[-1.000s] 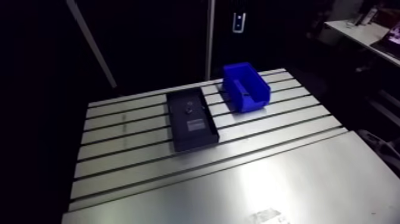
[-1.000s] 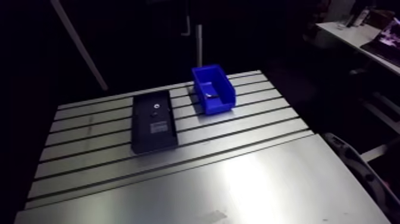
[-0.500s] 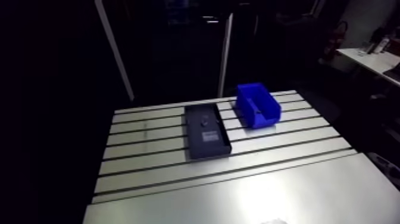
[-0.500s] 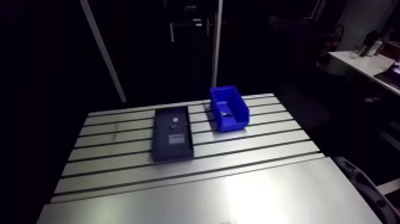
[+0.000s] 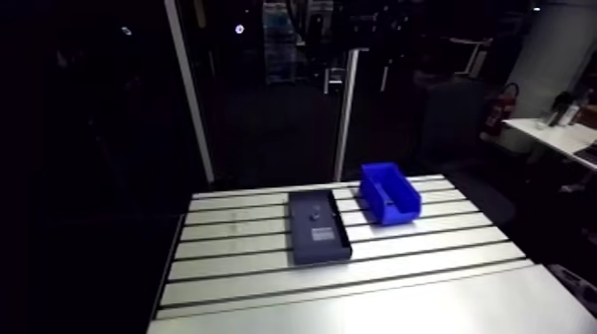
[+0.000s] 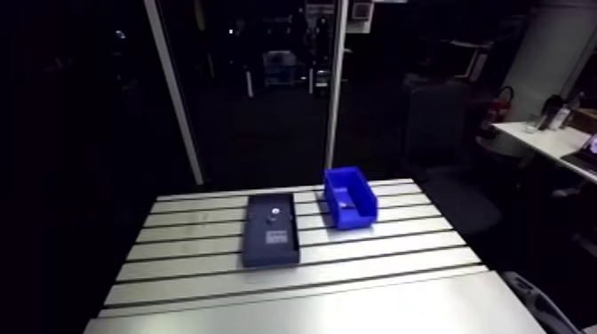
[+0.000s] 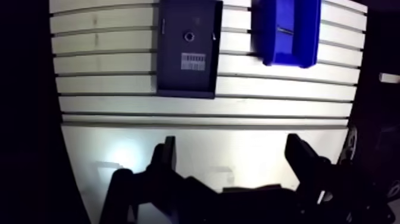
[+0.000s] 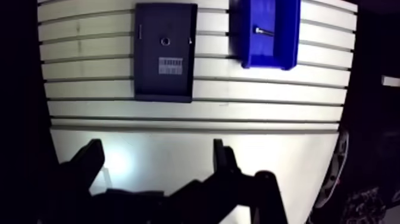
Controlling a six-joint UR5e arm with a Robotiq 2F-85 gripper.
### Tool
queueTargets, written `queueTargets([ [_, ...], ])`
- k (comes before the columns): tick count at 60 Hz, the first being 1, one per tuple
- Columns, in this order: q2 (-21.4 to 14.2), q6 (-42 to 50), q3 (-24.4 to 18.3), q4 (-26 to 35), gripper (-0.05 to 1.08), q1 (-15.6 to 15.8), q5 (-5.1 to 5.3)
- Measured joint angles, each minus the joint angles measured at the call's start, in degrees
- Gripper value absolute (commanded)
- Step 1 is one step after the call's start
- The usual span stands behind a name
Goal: Pick up the M10 bolt from the tray and put it into the blue bin.
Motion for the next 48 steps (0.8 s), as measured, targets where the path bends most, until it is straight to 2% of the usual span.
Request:
queueTargets([
  [13, -1.58, 2.08, 1.51, -0.04, 0.00, -0.38, -0.19],
  [48, -1.92, 2.43, 2.40, -0.26, 0.00, -0.46, -0.19],
])
